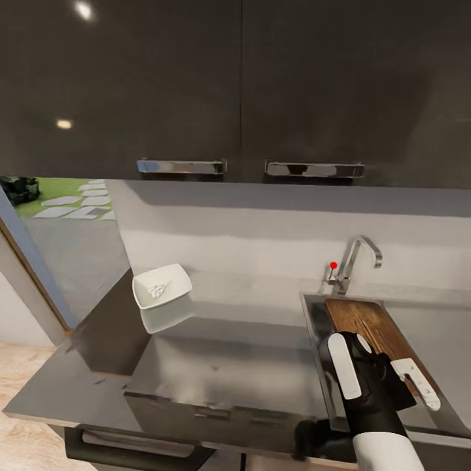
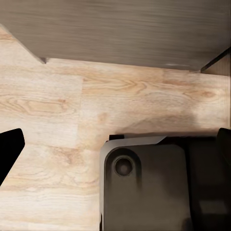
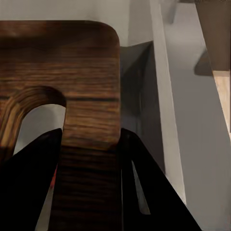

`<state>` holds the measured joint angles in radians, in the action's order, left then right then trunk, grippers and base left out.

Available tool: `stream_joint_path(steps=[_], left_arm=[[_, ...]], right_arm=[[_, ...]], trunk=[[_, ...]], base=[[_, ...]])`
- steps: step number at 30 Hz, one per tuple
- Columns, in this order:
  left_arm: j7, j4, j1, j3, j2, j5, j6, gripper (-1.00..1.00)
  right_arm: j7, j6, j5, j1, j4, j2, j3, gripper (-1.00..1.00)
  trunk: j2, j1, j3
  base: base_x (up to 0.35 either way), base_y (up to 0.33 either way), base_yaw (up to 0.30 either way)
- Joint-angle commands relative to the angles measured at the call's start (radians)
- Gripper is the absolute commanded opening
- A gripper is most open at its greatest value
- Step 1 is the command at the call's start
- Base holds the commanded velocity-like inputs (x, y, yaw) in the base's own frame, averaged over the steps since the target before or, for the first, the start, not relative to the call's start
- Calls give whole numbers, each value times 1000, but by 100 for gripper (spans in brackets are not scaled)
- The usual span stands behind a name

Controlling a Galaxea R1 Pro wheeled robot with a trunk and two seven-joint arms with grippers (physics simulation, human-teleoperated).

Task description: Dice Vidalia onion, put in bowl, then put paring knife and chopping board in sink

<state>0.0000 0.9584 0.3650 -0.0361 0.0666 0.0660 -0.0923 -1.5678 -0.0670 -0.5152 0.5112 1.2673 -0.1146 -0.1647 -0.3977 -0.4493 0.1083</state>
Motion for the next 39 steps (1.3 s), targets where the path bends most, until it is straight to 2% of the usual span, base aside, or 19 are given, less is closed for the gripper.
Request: stream_joint_path(steps=[1,17,24,31,37,39], left_arm=[[0,1,0,-2,1,7,-2,100],[0,0,0,-2,1,7,-1,100],[0,0,0,-2,1,8,-1,100],[0,-2,0,-2,1,7,-1,100],[0,-7,0,-2,1,6,-1,100],[0,-7,0,-2,1,6,-1,100]], right_arm=[[-3,-4,-4,1,-12,0,-1,-100],[-3,1,-9,1,-45,-4,0,-100],[-3,1,-9,1,-48,-2,0,-100],[-3,16,-9,1,-54,2,-1,-100],[-3,20,-9,1,-69,3,-1,-100],[22,21,-8,1,-81,3,-1,-100]], trunk=[[-2,-1,3],[-2,-1,29],[-2,-1,40],[-2,-1,51],[-2,-1,61],[-2,-1,64]], base=[[39,-69,0],[7,-7,0],[184,-8,0],[24,-4,0],[1,-188,0],[0,-89,0]])
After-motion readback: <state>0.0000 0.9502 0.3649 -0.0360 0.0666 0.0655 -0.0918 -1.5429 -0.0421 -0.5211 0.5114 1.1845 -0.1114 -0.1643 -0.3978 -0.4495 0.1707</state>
